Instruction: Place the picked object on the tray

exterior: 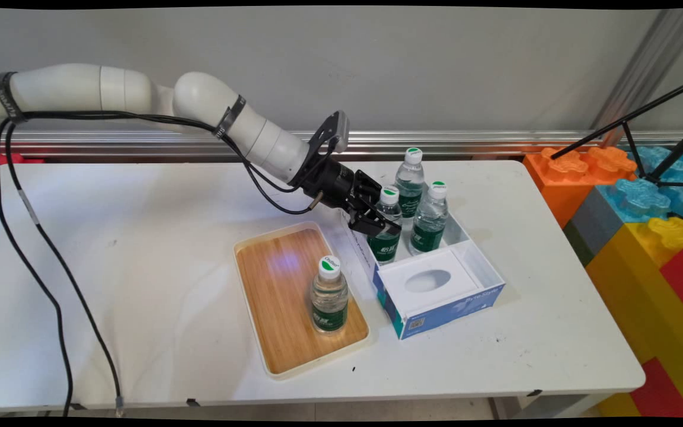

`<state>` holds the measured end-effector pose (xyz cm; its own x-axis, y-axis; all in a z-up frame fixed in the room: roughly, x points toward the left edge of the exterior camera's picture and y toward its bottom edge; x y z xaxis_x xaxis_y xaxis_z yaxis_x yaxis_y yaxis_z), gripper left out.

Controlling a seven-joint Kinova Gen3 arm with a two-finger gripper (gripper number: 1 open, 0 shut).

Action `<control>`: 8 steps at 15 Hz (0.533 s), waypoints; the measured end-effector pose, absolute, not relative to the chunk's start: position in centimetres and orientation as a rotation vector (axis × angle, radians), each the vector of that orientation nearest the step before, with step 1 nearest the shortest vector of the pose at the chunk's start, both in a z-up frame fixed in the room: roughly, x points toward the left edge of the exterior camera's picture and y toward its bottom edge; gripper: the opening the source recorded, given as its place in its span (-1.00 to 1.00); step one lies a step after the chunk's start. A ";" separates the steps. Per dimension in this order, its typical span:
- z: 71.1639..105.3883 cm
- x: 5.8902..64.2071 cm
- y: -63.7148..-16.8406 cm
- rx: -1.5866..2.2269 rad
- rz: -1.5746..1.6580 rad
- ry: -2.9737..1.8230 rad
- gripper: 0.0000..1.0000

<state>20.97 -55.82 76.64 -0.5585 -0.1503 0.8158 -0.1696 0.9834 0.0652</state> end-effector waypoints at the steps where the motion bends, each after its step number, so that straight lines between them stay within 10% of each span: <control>1: 76.7 21.0 -55.8 0.223 0.024 -2.169 -1.00; 8: 79.0 20.3 -55.8 0.218 0.054 -2.136 -1.00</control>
